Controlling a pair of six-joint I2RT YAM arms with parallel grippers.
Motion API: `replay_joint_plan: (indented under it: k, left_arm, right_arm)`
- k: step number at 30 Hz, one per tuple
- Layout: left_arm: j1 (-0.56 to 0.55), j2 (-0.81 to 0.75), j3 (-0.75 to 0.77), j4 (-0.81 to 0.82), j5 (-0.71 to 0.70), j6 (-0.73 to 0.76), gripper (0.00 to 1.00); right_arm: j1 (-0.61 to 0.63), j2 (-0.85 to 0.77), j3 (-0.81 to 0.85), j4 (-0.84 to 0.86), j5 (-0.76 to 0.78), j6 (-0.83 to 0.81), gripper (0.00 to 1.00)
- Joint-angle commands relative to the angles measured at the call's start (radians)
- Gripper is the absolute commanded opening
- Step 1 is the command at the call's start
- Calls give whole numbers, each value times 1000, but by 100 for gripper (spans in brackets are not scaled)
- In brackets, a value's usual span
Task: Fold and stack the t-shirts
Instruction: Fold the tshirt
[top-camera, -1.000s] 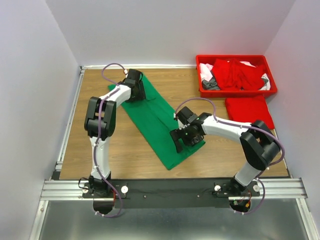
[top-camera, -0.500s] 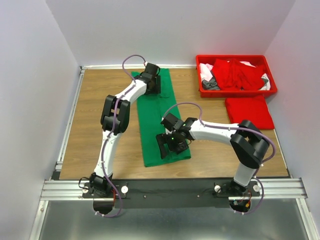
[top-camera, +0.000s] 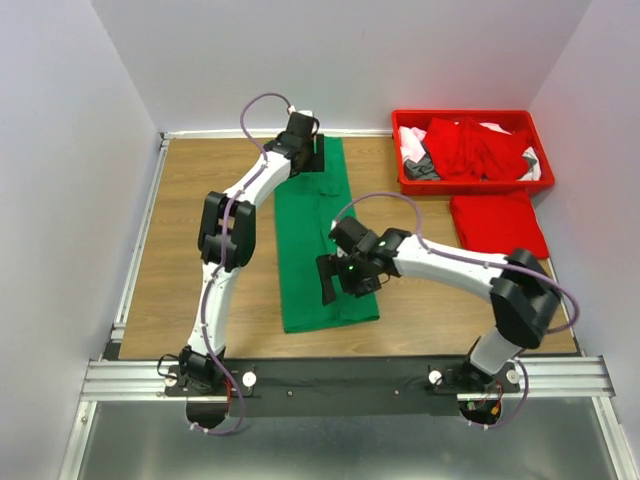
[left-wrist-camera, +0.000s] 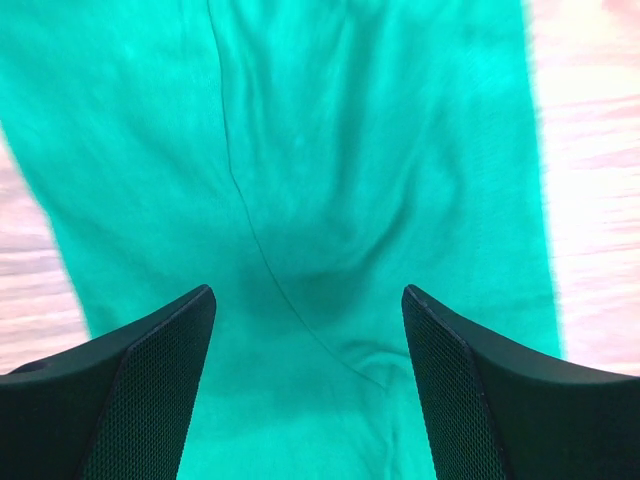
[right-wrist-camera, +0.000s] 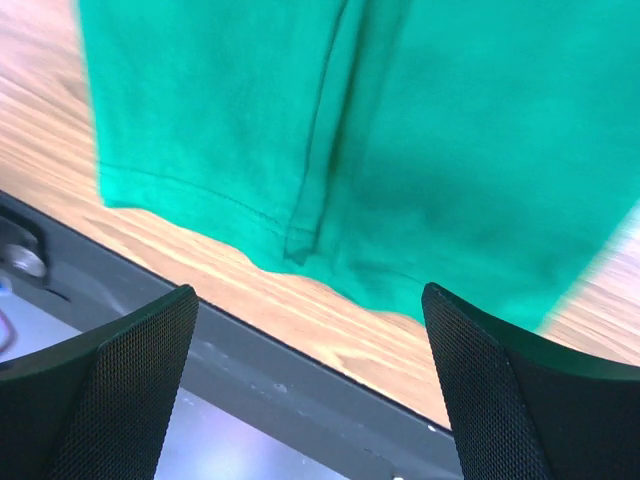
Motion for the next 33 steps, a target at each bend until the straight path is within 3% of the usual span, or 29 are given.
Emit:
replay_joint_plan:
  k: [1, 6, 11, 16, 20, 25, 33]
  left_arm:
    - [0, -223, 1, 40, 10, 23, 84]
    - [1, -483, -284, 71, -2, -6, 82]
    - [-10, -718, -630, 0, -1, -61, 81]
    - [-29, -981, -1000, -47, 50, -133, 78]
    - [-42, -1121, -1175, -110, 85, -172, 77]
    - [-50, -1230, -1311, -142, 131, -225, 76]
    - [-62, -1218, -1348, -176, 177, -229, 76]
  right_arm:
    - [-88, -113, 2, -86, 103, -8, 97]
    - [-249, -220, -99, -91, 85, -33, 89]
    - [-294, -294, -156, -89, 54, -30, 64]
    - [-311, -334, -277, -27, -7, 9, 58]
    - [-319, -346, -360, 67, -94, 56, 51]
    - [-322, -311, -420, 185, -147, 95, 51]
    - [-322, -237, -504, 266, -162, 86, 50]
